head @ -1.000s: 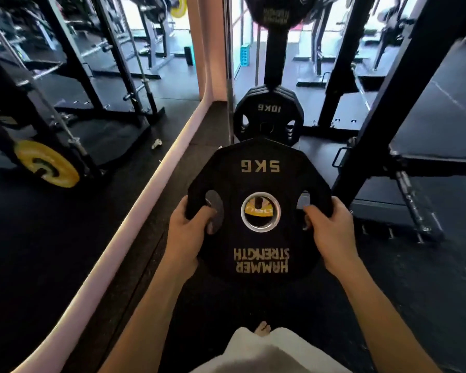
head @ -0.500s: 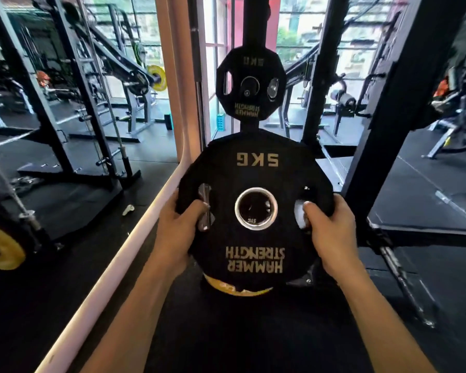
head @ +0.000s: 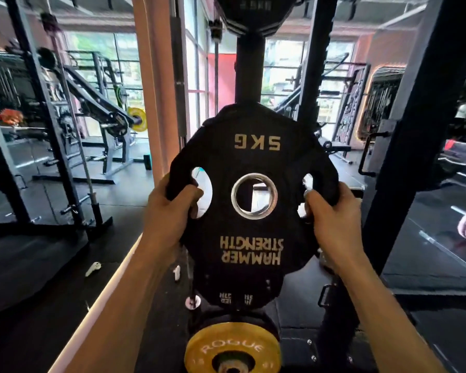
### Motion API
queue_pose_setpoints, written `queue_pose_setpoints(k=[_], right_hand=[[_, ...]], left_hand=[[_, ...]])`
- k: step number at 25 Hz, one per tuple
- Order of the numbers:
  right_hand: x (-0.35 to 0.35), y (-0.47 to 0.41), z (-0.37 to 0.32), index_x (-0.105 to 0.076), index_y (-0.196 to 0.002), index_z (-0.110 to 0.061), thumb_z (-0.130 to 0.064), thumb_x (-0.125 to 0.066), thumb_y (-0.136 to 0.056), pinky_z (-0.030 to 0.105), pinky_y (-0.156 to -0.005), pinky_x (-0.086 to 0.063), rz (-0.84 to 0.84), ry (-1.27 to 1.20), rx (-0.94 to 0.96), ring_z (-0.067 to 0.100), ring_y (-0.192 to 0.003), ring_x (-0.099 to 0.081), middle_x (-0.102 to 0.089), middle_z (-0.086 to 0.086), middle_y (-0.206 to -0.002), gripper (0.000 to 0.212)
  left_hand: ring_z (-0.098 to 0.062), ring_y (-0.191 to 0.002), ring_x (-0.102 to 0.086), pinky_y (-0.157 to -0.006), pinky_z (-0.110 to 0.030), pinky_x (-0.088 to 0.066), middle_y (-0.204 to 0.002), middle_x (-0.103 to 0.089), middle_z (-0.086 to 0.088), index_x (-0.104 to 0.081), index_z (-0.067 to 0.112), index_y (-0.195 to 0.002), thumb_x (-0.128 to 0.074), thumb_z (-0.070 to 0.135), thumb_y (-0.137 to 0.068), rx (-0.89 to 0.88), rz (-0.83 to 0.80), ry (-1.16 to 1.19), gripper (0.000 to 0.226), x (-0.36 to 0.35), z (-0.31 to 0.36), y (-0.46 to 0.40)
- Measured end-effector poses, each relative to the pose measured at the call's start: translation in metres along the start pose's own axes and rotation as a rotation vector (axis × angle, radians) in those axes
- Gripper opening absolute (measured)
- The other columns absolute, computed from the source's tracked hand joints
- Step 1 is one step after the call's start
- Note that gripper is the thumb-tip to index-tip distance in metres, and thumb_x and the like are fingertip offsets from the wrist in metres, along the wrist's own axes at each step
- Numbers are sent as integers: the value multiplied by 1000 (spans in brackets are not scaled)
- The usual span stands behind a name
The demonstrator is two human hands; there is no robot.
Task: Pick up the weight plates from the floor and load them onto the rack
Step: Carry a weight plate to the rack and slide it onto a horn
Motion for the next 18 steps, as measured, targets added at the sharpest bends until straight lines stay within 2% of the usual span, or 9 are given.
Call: queue_pose_setpoints(k=[4,6,8,9,11,14,16,18], right_hand=[[-30,-51,-7,-52,-85,-4,-12,-59,-88,8,-41,-36,35,58,46,0,-45,-44,-50,2,-66,11],[-44,-74,-4,-52,-81,-10,-14,-60,-88,9,-42,-37,44,50,51,0,-47,-44,-50,-1,-66,11],[-56,-93,5,-56,-87,-10,-16,-60,-88,12,-45,-43,55,55,43,7,-57,-51,-56,3,-72,8],[-62,-102,12,-58,-92,-9,-17,-61,-88,15,-49,-46,60,62,38,12,-62,-55,-61,8,-78,9],[-69,-114,26,-59,-96,-9,-18,-62,-88,33,-61,-55,72,60,25,22,-71,-61,-65,18,-89,13],[-67,-127,43,-58,-90,-17,-28,-64,-82,52,-77,-57,113,73,21,32,-82,-66,-67,16,-91,15],[-66,-133,54,-58,-90,-17,-25,-64,-85,49,-74,-56,112,82,21,22,-76,-64,-65,7,-82,11],[-68,-141,60,-58,-92,-22,-16,-63,-89,37,-69,-52,95,74,34,8,-72,-61,-63,-4,-79,8]], left_hand=[[-8,-41,-39,-45,-17,-36,-44,-42,5,-56,18,-70,-56,1,-85,-69,-55,15,23,-19,13,-62],[-10,-43,-39,-46,-20,-35,-47,-43,3,-55,17,-70,-57,1,-83,-75,-66,38,21,-25,10,-91],[-13,-47,-39,-49,-24,-36,-49,-44,0,-56,18,-70,-60,5,-81,-71,-66,38,17,-29,1,-117],[-14,-47,-40,-50,-25,-36,-49,-44,0,-56,18,-70,-61,5,-82,-68,-62,28,18,-31,-5,-130],[-13,-46,-41,-50,-25,-37,-47,-43,1,-55,19,-69,-60,6,-85,-67,-65,0,21,-36,-17,-148],[-10,-46,-43,-48,-21,-40,-46,-45,2,-54,19,-70,-60,8,-87,-66,-110,-37,21,-51,-35,-160],[-12,-50,-46,-53,-25,-43,-48,-48,4,-54,18,-73,-61,10,-87,-60,-100,-57,18,-56,-47,-167],[-15,-60,-54,-64,-32,-50,-59,-57,6,-59,19,-84,-65,14,-84,-108,-86,-96,8,-59,-48,-180]])
Point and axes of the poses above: each hand's wrist, its own y-axis away from the middle knuckle, its own x-axis out of the back of the hand, z = x × y, the point moved 6 cm from there along -y, towards the middle knuckle
